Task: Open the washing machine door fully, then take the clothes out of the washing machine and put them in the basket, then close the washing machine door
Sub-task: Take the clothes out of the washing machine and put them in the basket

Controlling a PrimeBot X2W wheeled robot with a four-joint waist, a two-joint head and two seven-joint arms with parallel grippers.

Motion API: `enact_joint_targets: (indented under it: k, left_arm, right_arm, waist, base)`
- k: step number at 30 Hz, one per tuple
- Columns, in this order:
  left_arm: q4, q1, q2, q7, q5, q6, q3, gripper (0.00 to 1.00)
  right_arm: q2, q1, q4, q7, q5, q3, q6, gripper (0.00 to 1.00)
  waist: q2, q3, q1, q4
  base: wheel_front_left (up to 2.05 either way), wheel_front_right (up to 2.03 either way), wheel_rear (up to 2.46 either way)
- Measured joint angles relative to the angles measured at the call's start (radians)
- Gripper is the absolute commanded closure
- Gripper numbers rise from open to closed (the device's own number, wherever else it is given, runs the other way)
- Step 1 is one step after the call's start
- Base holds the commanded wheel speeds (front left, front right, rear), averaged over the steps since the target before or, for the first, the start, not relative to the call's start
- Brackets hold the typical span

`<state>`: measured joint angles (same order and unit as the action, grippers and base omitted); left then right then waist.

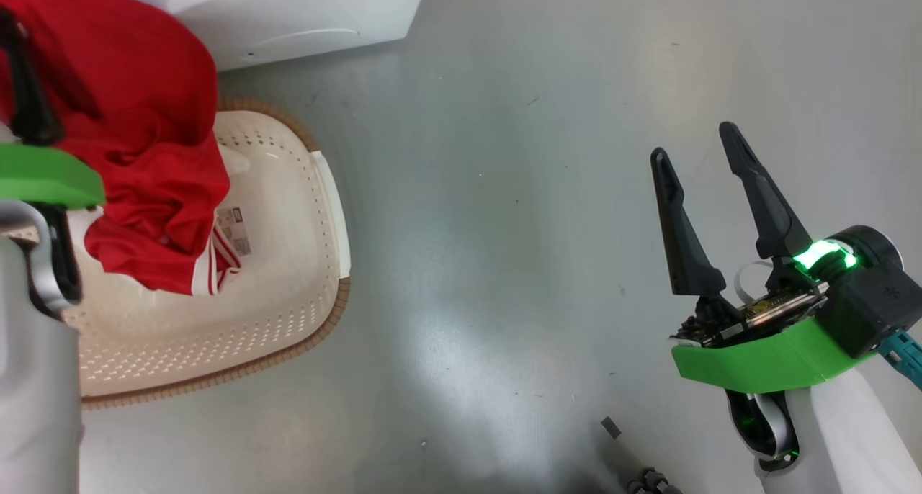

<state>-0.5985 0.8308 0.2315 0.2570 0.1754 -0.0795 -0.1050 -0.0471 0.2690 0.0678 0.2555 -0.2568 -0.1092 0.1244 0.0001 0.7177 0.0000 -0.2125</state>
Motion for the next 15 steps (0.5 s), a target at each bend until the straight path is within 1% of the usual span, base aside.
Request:
enact_joint_targets:
  k: [2, 3, 5, 6, 11, 15]
  left_arm:
    - [-0.016, 0.017, 0.003, 0.000, 0.000, 0.001, -0.005, 0.00]
    - [-0.023, 0.022, 0.004, 0.000, 0.000, 0.003, -0.006, 0.31]
    - [-0.035, 0.030, 0.004, 0.000, 0.000, 0.016, -0.011, 0.78]
    - [-0.042, 0.033, 0.003, 0.000, 0.002, 0.024, -0.017, 1.00]
    - [-0.069, 0.040, -0.001, 0.000, 0.003, 0.060, -0.029, 1.00]
    - [-0.055, 0.039, -0.009, 0.000, 0.005, 0.080, -0.038, 1.00]
  right_arm:
    - [0.000, 0.003, 0.000, 0.000, 0.000, 0.000, 0.000, 0.00]
    - [0.000, 0.003, 0.000, 0.000, 0.000, 0.001, 0.000, 0.00]
    - [0.000, 0.003, 0.000, 0.000, 0.000, 0.003, 0.000, 0.00]
    - [0.000, 0.003, 0.000, 0.000, 0.000, 0.004, 0.000, 0.00]
    - [0.000, 0.003, 0.001, 0.000, 0.000, 0.012, 0.000, 0.00]
    - [0.000, 0.003, 0.000, 0.000, 0.000, 0.012, 0.000, 0.00]
  waist:
    - [0.0000, 0.001, 0.0000, -0.004]
    - [0.0000, 0.002, 0.0000, -0.006]
    - [0.0000, 0.003, 0.0000, -0.009]
    - [0.0000, 0.003, 0.0000, -0.009]
    - [0.0000, 0.006, 0.0000, -0.007]
    - [0.0000, 0.007, 0.0000, -0.001]
  base:
    - [0.00, 0.00, 0.00]
    - [0.00, 0.00, 0.00]
    - [0.00, 0.00, 0.00]
    - [0.00, 0.00, 0.00]
    - [0.00, 0.00, 0.00]
    - [0.00, 0.00, 0.00]
